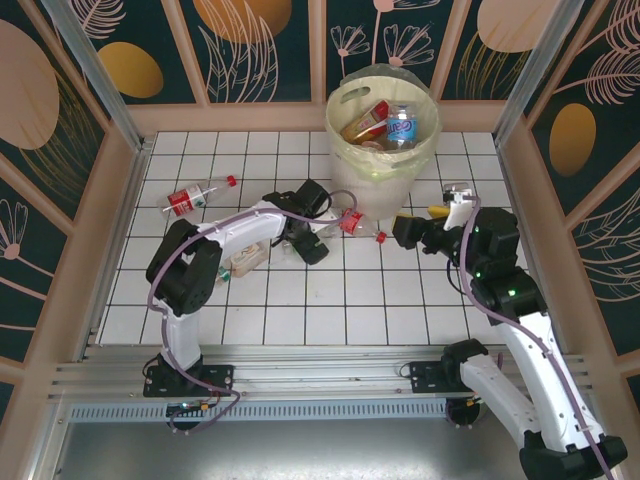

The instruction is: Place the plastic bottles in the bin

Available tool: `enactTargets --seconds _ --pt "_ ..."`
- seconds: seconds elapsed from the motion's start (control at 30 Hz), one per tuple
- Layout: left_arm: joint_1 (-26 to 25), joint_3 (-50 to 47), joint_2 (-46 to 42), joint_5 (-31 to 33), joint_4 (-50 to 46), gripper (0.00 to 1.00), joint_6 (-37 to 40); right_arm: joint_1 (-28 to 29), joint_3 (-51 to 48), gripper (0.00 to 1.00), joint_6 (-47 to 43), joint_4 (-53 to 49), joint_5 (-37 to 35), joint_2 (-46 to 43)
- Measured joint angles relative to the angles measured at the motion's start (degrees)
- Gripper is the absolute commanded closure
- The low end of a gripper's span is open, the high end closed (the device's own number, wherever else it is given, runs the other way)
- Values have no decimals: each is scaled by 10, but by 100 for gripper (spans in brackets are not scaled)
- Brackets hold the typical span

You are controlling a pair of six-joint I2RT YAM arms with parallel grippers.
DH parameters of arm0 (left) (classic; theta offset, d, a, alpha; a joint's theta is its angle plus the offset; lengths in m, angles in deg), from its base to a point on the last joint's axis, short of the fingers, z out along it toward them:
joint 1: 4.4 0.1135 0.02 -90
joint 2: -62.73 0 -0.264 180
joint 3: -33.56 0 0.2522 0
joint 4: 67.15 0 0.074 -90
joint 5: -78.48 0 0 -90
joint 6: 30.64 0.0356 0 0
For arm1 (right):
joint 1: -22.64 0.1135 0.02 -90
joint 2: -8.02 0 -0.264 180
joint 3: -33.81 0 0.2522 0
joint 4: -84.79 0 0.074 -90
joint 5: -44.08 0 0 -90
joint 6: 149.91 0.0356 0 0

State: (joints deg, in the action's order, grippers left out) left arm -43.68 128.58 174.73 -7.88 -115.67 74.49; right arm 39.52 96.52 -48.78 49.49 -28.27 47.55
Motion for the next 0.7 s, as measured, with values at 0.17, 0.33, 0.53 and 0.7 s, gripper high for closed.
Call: enactTargets --seconds 0.17,0.33,0.53,0.7 --pt "12 -1 12 -17 7 4 2 0 -6 3 2 -2 5 -3" --pt "20 -1 27 -47 7 11 0 0 -9 3 5 -5 5 -3" --pt "21 -12 28 -74 17 28 -27 0 -11 3 13 -6 8 -7" --pt "21 -62 10 -92 43 42 -66 0 -11 3 16 -6 15 -8"
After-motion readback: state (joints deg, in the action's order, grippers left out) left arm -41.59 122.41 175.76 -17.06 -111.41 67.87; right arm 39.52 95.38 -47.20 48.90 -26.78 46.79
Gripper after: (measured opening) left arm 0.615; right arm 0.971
